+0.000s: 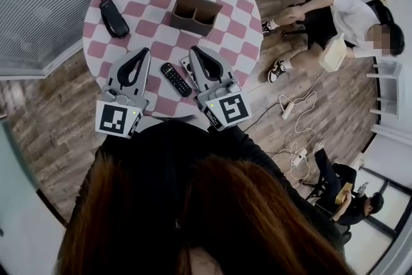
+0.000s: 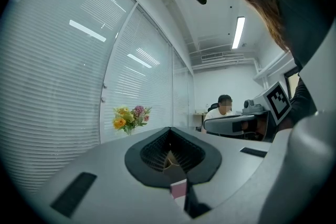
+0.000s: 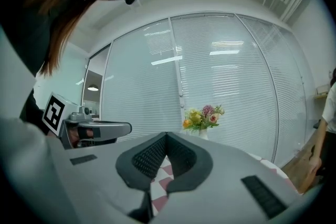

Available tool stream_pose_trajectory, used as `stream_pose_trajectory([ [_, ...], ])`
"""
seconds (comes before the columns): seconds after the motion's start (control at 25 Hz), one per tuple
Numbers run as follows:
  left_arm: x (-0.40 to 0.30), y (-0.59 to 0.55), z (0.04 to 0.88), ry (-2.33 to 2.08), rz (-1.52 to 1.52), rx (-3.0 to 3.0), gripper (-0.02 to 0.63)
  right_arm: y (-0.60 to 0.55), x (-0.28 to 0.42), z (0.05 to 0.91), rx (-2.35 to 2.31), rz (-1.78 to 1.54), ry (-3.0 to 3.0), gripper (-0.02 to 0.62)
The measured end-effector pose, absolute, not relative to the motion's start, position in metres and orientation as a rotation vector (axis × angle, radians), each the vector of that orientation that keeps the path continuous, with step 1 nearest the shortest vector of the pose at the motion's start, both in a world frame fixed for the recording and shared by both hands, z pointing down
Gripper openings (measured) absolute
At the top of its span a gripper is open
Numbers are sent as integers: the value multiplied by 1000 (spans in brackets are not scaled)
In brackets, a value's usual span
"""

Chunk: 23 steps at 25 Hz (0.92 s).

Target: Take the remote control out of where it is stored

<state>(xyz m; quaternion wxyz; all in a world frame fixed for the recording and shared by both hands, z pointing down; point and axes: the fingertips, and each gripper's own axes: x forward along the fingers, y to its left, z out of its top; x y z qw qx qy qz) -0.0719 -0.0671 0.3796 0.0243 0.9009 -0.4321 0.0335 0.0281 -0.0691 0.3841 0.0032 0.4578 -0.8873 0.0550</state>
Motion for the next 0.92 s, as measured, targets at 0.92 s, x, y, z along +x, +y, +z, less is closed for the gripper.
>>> stream_pose_trajectory([
  [0.92, -58, -70, 381, -1285, 101, 2806, 9, -66, 45, 367, 1495, 120, -2754, 14],
])
